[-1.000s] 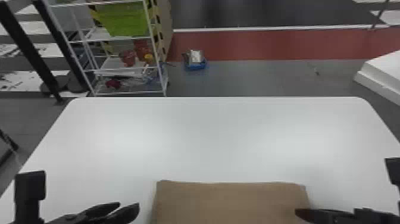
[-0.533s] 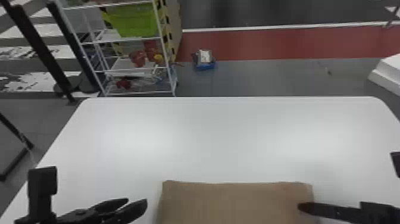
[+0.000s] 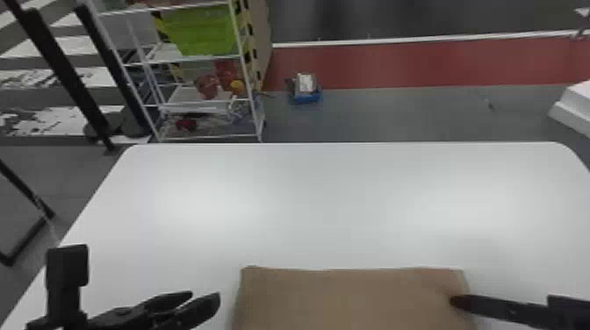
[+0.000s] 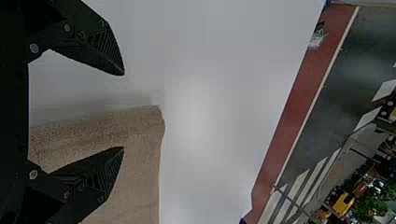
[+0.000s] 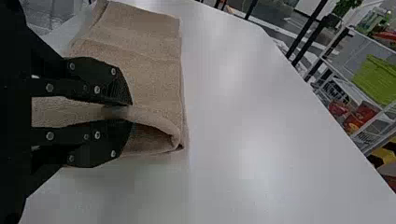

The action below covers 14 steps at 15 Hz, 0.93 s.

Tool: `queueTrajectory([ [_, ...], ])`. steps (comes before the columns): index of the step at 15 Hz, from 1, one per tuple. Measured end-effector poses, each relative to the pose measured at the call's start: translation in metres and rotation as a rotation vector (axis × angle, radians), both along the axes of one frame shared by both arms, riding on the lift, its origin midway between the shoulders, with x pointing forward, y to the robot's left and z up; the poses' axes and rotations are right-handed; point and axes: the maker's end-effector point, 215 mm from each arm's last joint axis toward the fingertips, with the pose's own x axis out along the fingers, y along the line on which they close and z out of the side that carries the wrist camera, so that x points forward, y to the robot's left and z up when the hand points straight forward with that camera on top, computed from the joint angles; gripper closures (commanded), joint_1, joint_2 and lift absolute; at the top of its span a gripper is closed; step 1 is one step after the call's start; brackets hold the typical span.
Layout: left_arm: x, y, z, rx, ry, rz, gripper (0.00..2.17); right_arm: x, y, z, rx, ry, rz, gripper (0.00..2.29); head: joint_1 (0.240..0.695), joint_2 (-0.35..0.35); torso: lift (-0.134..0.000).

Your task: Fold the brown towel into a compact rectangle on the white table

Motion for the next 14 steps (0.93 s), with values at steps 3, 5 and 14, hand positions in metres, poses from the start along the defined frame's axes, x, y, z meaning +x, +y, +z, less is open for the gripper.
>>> queueTrajectory([
  [3, 0.001, 0.0, 0.001, -0.001, 0.0, 0.0, 0.37, -0.003, -0.018, -0.003, -0.157, -0.034, -0.012, 0.07, 0.695, 0.095, -0.124],
  [5, 0.001, 0.001, 0.0, 0.0, 0.002, 0.002, 0.37, 0.001, -0.027, -0.006, -0.289, -0.065, -0.027, 0.12, 0.695, 0.08, -0.124],
  [14, 0.002, 0.002, -0.002, -0.006, 0.003, -0.002, 0.37, 0.041, -0.001, 0.024, -0.432, -0.205, 0.02, 0.29, 0.695, 0.115, -0.124],
])
